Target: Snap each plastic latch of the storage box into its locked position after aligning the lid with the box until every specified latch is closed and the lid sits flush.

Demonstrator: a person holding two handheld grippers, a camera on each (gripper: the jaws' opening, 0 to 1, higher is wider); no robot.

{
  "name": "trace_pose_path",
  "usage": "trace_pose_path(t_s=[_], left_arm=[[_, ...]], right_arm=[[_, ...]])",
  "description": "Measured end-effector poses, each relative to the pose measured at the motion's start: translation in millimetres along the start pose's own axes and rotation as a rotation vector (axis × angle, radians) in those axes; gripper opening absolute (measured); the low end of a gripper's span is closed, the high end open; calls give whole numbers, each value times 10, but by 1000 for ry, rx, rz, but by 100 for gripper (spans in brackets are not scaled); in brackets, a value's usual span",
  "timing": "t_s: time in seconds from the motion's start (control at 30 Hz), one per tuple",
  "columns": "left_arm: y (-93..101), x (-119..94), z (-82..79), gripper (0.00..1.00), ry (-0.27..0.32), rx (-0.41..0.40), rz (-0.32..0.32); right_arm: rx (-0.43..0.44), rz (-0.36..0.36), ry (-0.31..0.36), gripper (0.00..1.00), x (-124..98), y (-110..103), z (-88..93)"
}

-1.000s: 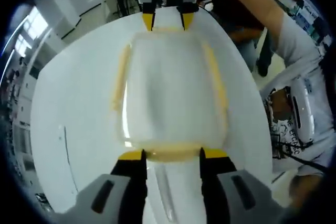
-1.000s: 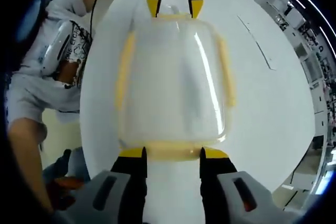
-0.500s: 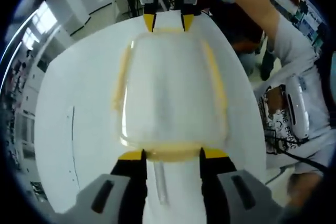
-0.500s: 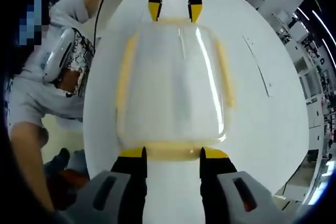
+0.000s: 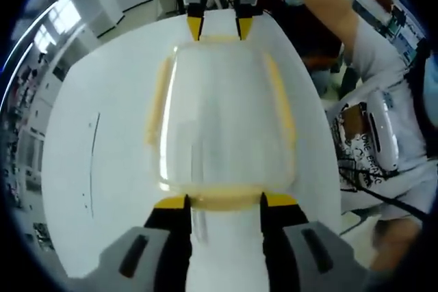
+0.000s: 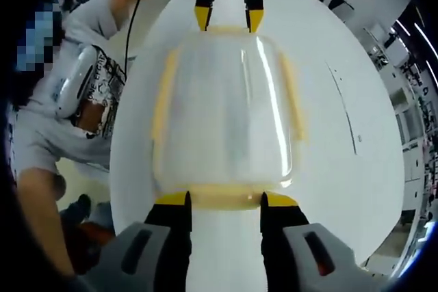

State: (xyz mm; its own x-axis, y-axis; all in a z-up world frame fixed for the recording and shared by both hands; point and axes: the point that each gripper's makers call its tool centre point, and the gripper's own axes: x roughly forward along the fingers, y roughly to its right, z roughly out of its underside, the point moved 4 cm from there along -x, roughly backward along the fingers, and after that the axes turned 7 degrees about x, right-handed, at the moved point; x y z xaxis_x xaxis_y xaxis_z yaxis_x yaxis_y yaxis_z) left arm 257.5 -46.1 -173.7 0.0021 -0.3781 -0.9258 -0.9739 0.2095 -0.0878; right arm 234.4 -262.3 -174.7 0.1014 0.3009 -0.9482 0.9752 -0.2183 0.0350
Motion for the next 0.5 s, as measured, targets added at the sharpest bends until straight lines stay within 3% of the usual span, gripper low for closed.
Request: trace_pose_path(t_s=[0.5], left_arm=[[119,-110,351,39,-11,-34,2]], right_arm=[[-34,-27,48,38,166,-60,-312]])
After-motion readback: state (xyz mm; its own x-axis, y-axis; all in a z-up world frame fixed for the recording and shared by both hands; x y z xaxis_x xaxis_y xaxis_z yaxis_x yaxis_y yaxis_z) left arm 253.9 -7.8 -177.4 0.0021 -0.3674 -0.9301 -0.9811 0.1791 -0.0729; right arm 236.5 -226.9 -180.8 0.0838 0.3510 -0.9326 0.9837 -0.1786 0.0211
